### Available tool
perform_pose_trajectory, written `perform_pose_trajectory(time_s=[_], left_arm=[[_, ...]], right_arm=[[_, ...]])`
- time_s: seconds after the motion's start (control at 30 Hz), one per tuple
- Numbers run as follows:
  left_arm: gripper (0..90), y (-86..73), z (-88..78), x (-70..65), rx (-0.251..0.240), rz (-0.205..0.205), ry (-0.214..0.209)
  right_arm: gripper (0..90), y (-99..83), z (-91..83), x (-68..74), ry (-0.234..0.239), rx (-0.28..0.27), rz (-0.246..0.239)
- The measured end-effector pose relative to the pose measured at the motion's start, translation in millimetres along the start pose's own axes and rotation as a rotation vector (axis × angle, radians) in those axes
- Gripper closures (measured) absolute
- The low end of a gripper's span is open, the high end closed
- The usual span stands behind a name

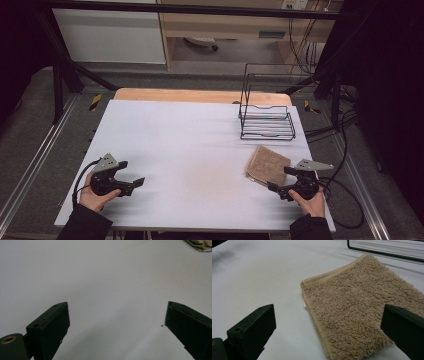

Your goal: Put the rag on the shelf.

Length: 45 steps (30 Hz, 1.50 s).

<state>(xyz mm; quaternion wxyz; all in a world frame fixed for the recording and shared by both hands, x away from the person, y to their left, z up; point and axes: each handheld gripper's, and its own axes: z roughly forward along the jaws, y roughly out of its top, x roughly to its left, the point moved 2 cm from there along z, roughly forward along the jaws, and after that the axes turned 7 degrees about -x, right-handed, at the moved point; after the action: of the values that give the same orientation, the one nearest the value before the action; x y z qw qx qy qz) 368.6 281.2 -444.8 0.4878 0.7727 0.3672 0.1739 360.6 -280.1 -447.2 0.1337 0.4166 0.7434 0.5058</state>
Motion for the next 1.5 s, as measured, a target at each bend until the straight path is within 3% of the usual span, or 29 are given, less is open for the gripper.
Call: perform_pose_trajectory(time_s=[0.57,0.97,1.13,1.43,1.5], left_arm=[[6.2,-2.5,-1.1,0.7,0.002,-0.003,0.007],[6.3,-3.5,-2.3,1.1,0.005,-0.003,0.018],[6.5,-3.3,-1.5,0.8,0.007,-0.002,0.019],[6.8,-3.5,-1.6,1.1,0.006,-0.003,0.019],[6.9,-3.5,-1.6,1.1,0.007,-0.005,0.021]], right_arm=[[2.7,5.6,10.0,12.5,-0.022,0.012,-0.041],[6.2,18.5,28.9,24.4,-0.075,0.022,-0.062],[7.7,21.9,42.6,34.4,-0.091,0.063,-0.118],[25.1,22.0,63.5,42.2,-0.103,0.134,-0.156],[32.9,21.8,71.7,43.9,-0.113,0.149,-0.171]])
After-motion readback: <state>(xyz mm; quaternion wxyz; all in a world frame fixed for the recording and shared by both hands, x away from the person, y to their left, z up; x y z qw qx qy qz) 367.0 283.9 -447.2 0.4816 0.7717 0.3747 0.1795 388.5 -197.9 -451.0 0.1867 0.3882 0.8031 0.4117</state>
